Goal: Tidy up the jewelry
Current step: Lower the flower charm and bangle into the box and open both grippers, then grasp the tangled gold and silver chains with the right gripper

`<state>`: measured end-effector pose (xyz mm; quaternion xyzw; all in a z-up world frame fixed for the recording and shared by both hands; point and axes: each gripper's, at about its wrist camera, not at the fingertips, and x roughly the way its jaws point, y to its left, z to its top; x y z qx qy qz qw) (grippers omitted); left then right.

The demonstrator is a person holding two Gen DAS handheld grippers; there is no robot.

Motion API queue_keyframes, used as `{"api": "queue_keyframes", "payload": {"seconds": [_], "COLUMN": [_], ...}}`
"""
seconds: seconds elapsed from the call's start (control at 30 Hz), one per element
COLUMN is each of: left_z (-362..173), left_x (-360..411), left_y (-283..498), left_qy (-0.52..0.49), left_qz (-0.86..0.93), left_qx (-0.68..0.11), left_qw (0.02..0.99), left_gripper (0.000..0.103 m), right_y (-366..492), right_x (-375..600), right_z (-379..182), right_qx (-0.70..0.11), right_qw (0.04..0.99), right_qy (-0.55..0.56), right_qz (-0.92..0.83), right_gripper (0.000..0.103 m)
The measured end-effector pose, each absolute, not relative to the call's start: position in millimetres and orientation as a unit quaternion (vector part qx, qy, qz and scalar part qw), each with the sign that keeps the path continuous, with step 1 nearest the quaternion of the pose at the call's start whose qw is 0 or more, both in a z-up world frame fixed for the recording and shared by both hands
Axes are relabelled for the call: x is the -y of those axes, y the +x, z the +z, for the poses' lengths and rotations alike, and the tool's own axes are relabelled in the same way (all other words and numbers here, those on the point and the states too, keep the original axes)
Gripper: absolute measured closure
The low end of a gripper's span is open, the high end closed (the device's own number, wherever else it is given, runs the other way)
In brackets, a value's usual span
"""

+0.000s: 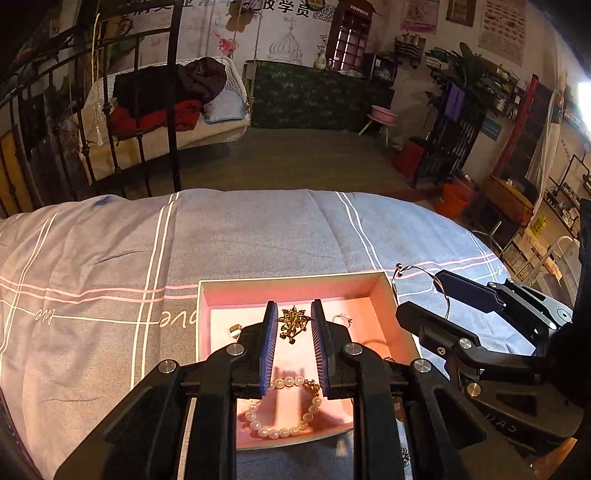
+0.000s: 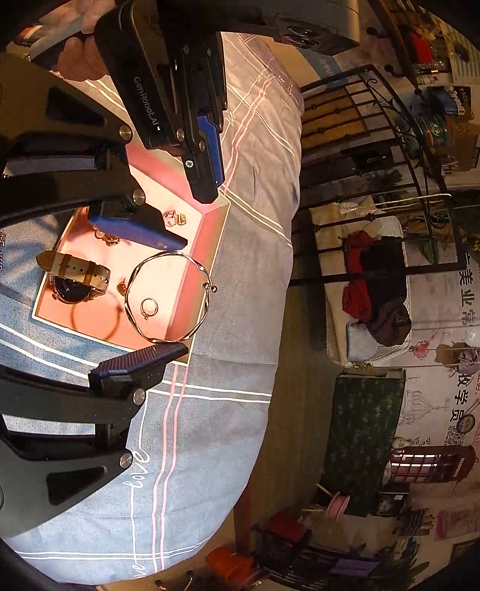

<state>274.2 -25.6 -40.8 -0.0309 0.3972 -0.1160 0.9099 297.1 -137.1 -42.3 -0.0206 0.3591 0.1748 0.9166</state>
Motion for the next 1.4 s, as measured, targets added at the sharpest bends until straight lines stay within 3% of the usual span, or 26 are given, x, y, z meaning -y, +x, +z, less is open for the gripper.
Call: {"api": "queue_keyframes", "payload": {"seconds": [0.83,0.87,0.93,0.97,1.13,1.23,1.4], "left_z": [-57.7,-57.7,-55.8,-54.3,-52.3,-63.1,-97.8], "left_x": [29.4,28.9,26.4,24.0,19.8,25.6,43.5], "left_y": [289.4,289.3,287.2,284.7,250.7,211.8,150.8], "left_qy": [-0.029,-0.029,-0.030,-0.032,-0.030,-0.006,0.053], "left_qz": [-0.096,-0.095,-0.081,-0.072,-0.093,-0.125,-0.173], "left_qx": [-0.427,-0.428,-0.428,-0.428,-0.426,-0.431,-0.455], "left_qw": [0.899,0.899,0.900,0.901,0.899,0.894,0.872], "left_gripper": [0.085,0.081,0.054,0.036,0.034,0.034,0.034], "right_y": [299.8,299.6,296.4,293.4,267.8,240.5,195.7], "right_x": [124.6,124.6,127.4,128.7,147.5,169.7,204.4], "right_z": [-77.1,-77.4,-77.8,-77.7,-78.5,-84.7,-105.5], "right_qx": [-0.394,-0.395,-0.397,-0.395,-0.392,-0.393,-0.418], "right_qw": [0.899,0.898,0.898,0.898,0.902,0.905,0.898], "right_qy": [-0.044,-0.043,-0.042,-0.045,-0.034,-0.024,0.000], "right_qz": [0.187,0.187,0.188,0.186,0.175,0.161,0.136], "right_gripper": [0.051,0.051,0.047,0.046,0.044,0.036,0.036]}}
